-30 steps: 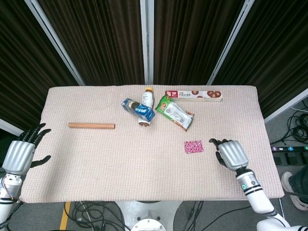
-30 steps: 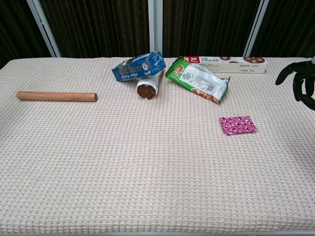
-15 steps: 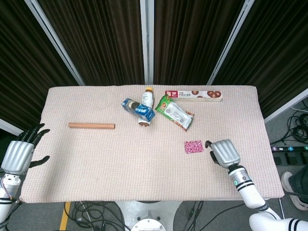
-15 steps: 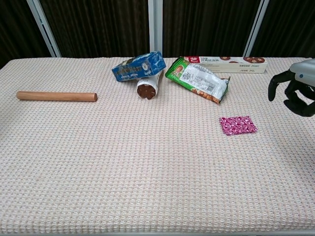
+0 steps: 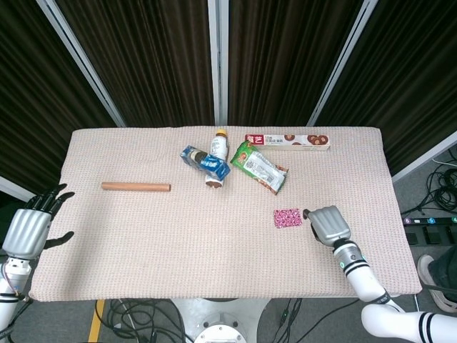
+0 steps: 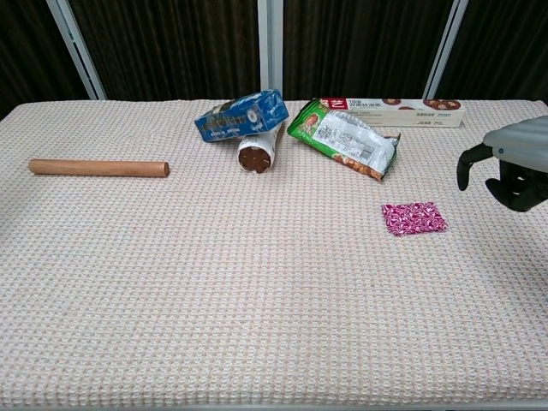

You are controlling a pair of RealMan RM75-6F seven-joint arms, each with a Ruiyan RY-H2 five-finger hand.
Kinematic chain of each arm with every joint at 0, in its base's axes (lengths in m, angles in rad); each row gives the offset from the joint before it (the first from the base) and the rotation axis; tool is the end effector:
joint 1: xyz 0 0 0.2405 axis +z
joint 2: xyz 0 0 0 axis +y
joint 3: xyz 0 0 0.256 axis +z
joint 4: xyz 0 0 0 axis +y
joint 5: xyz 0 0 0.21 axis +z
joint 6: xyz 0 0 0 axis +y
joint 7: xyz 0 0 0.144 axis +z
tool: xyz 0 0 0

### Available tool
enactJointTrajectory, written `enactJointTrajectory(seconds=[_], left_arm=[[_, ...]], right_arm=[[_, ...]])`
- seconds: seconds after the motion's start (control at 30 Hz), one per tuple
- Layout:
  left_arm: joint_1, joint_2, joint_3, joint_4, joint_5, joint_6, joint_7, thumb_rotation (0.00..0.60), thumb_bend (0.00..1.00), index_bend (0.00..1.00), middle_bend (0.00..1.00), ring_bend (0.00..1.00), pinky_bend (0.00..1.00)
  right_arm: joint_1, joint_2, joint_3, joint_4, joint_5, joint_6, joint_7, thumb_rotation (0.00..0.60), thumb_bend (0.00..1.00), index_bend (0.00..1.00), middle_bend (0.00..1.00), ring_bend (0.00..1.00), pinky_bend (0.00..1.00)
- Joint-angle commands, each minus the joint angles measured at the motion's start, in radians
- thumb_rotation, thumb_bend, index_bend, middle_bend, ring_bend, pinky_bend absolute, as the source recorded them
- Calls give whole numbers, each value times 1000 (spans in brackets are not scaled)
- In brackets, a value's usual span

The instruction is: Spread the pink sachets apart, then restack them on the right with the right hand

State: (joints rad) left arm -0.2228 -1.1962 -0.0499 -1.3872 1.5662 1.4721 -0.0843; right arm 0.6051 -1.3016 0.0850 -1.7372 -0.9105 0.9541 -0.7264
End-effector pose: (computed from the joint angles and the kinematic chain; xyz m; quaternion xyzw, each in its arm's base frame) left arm -0.3120 0.2287 0.1513 -0.6458 -0.3168 -0.4154 0.5568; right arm -0.2176 -0.2940 0.0329 0.7782 -0.3590 0.1896 0.4792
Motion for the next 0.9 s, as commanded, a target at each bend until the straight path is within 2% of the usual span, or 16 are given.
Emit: enactJointTrajectory(seconds=[0.03,0.5,0.9], left_arm=[[1,1,-1,0,0,2,-1,600,93,250,220,188,290],[2,6,-2,3,-7,-3,-10,600,94,250,220,188,290],[4,6,-3,12,-13,-5,-16,600,93,250,220,188,290]], right_arm=[[17,-26,-3,24,20,-3,-2,600,658,351,1000,1000,949],[79,-118,-28,120,95,-33,-10,600,663,244,1000,1000,949],[120,-171,-50,144,143,-43,-19,600,687,249,1000,1000,949]])
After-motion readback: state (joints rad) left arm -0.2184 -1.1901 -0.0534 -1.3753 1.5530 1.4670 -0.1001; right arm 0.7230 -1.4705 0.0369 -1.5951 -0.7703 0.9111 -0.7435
